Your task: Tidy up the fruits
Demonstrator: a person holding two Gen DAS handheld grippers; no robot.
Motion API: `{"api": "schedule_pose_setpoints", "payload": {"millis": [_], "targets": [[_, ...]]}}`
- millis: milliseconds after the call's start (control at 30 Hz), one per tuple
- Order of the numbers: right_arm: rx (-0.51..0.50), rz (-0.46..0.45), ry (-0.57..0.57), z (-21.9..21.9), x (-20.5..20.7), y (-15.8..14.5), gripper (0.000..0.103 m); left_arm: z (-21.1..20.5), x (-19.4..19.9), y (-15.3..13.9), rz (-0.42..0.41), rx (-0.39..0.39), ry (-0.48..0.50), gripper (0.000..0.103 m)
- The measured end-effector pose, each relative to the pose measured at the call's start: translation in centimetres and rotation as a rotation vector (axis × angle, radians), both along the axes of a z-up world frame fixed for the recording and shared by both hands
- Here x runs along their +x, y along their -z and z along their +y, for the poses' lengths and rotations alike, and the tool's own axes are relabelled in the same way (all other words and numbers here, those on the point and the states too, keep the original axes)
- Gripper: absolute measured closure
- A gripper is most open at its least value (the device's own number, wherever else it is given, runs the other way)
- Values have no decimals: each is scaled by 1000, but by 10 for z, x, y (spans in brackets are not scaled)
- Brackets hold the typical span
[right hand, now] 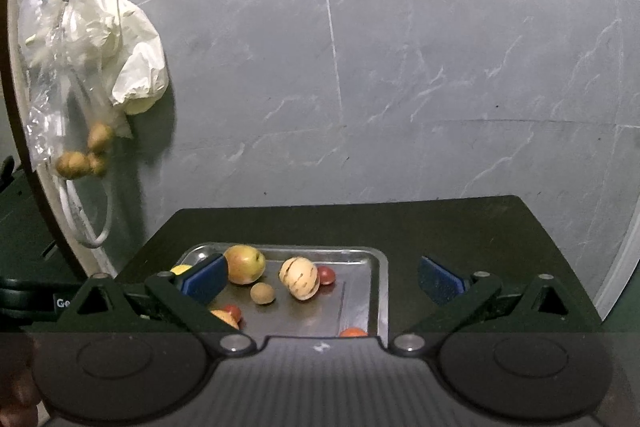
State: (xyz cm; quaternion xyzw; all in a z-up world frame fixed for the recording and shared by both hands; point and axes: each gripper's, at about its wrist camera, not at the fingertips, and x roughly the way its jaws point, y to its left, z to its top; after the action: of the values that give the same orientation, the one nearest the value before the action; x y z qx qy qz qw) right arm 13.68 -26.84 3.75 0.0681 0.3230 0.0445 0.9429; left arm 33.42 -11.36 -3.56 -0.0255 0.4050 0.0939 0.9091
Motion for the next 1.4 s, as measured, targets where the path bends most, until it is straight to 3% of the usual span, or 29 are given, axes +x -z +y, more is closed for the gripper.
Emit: {"api": "schedule_pose_setpoints", "payload": {"millis": [667, 1400], "targets": [[-6, 25, -42, 29, -5, 2, 0, 28, -21, 5, 10, 2, -38, 1], [-34, 20, 71, 72, -32, -8, 0, 76, -31, 3, 6, -24, 89, 1]]}}
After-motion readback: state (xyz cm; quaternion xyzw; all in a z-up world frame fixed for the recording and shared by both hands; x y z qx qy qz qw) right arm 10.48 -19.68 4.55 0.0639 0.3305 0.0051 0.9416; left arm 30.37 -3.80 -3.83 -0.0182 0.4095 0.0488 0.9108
